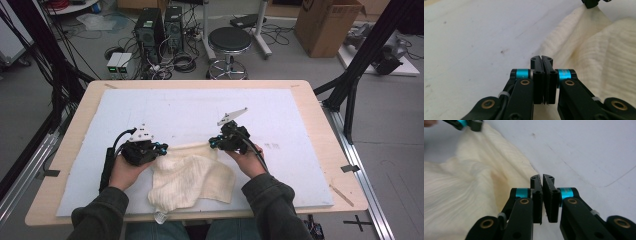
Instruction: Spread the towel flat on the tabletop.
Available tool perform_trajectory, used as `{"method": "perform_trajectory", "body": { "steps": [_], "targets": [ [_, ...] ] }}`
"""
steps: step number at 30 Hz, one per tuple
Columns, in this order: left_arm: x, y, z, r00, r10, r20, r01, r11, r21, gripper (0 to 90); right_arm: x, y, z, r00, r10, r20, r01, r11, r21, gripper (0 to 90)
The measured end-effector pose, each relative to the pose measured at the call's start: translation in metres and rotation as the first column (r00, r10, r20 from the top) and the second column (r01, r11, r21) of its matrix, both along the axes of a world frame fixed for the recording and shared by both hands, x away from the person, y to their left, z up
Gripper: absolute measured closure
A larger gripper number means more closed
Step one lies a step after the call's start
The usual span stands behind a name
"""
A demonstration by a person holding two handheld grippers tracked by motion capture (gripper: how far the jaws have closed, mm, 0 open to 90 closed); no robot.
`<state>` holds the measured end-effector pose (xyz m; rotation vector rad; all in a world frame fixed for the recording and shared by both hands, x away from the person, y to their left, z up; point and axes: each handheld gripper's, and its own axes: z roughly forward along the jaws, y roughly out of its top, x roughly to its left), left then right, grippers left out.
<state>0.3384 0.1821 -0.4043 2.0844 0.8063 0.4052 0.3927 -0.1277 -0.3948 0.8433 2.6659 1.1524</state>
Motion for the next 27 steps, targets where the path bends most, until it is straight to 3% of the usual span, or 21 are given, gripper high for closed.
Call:
{"method": "perform_trajectory", "body": {
  "steps": [1,2,3,6,8,11,12,15,18,20,21,22,24,26,27],
  "targets": [
    [0.002,0.001,-0.003,0.9996,0.027,-0.009,-0.027,0.9989,0.038,87.7,0.003,0.002,-0.006,0.9998,-0.001,-0.020,0.001,1.0000,0.002,78.2],
    [0.004,0.004,-0.005,0.9990,0.041,-0.017,-0.040,0.9979,0.052,87.6,0.005,0.003,-0.010,0.9992,-0.001,-0.040,0.001,1.0000,0.006,74.6],
    [0.004,0.007,-0.006,0.9985,0.052,-0.020,-0.051,0.9978,0.042,87.6,0.008,0.003,-0.014,0.9977,-0.008,-0.067,0.009,0.9999,0.007,73.5],
    [0.006,0.014,-0.009,0.9966,0.070,-0.044,-0.068,0.9968,0.043,83.8,0.005,-0.005,-0.018,0.9959,0.004,-0.090,0.001,0.9981,0.061,71.1],
    [0.007,0.016,-0.011,0.9953,0.063,-0.074,-0.062,0.9977,0.028,75.7,0.002,-0.011,-0.022,0.9941,0.011,-0.108,-0.005,0.9985,0.055,69.2],
    [0.008,0.015,-0.013,0.9937,0.063,-0.093,-0.059,0.9974,0.041,64.7,-0.001,-0.019,-0.031,0.9906,0.029,-0.134,-0.018,0.9966,0.080,66.0],
    [0.009,0.013,-0.016,0.9909,0.056,-0.123,-0.050,0.9974,0.052,61.8,-0.002,-0.018,-0.035,0.9893,0.033,-0.142,-0.022,0.9969,0.075,64.7],
    [0.009,0.011,-0.019,0.9897,0.053,-0.133,-0.044,0.9969,0.065,59.1,-0.004,-0.011,-0.043,0.9869,0.063,-0.149,-0.055,0.9967,0.059,62.7],
    [0.010,0.011,-0.022,0.9865,0.064,-0.151,-0.052,0.9952,0.083,60.0,-0.007,-0.005,-0.044,0.9877,0.082,-0.133,-0.073,0.9950,0.067,63.1],
    [0.011,0.012,-0.025,0.9843,0.058,-0.167,-0.042,0.9946,0.095,68.8,-0.010,0.002,-0.044,0.9913,0.085,-0.100,-0.081,0.9959,0.040,74.6],
    [0.010,0.012,-0.026,0.9850,0.050,-0.165,-0.034,0.9947,0.097,75.5,-0.009,0.001,-0.044,0.9894,0.096,-0.109,-0.091,0.9949,0.043,84.2],
    [0.009,0.012,-0.027,0.9856,0.045,-0.163,-0.029,0.9947,0.098,79.7,-0.008,0.000,-0.044,0.9861,0.099,-0.134,-0.092,0.9943,0.053,86.4],
    [0.007,0.011,-0.026,0.9879,0.035,-0.151,-0.020,0.9947,0.101,85.1,-0.008,-0.002,-0.042,0.9837,0.108,-0.144,-0.102,0.9935,0.051,87.7],
    [0.005,0.011,-0.024,0.9905,0.033,-0.134,-0.019,0.9947,0.101,86.1,-0.010,-0.008,-0.037,0.9867,0.103,-0.126,-0.095,0.9934,0.064,87.9],
    [0.003,0.011,-0.019,0.9940,0.036,-0.103,-0.029,0.9969,0.074,86.2,-0.011,-0.011,-0.032,0.9886,0.097,-0.115,-0.090,0.9936,0.068,87.9]
  ]
}}
